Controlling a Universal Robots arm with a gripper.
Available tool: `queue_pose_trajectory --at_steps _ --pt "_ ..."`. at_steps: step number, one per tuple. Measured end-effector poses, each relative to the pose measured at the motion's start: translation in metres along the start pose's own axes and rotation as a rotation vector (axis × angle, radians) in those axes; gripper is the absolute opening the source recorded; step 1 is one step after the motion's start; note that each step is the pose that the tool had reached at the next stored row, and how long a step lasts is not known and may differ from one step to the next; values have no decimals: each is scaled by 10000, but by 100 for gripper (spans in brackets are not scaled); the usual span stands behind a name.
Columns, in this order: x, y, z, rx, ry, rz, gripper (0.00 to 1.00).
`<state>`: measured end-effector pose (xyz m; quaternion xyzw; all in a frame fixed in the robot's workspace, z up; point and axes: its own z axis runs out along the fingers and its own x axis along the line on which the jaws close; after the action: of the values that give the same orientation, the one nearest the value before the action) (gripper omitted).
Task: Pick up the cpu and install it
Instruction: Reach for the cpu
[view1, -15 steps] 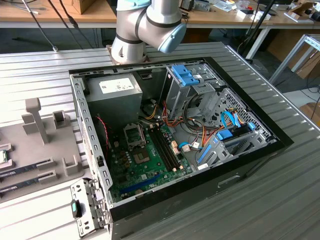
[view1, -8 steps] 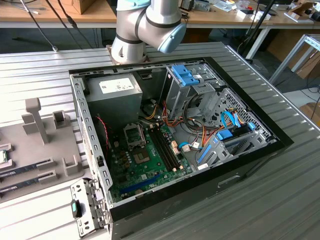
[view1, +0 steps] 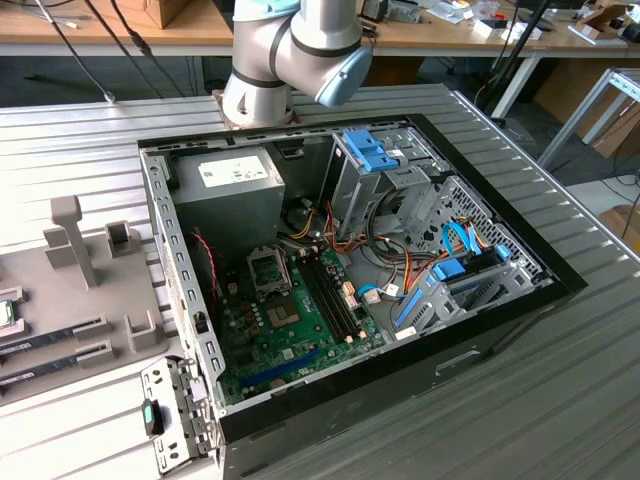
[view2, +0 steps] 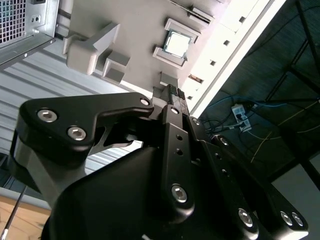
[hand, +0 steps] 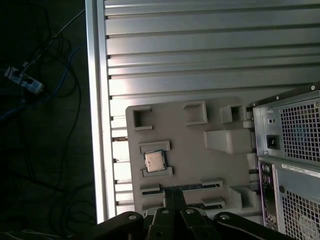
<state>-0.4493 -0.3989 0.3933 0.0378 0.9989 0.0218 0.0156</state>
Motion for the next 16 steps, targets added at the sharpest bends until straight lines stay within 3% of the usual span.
queue_pose_trajectory --at_steps 16 --pt "185 -14 -6 0 -1 0 11"
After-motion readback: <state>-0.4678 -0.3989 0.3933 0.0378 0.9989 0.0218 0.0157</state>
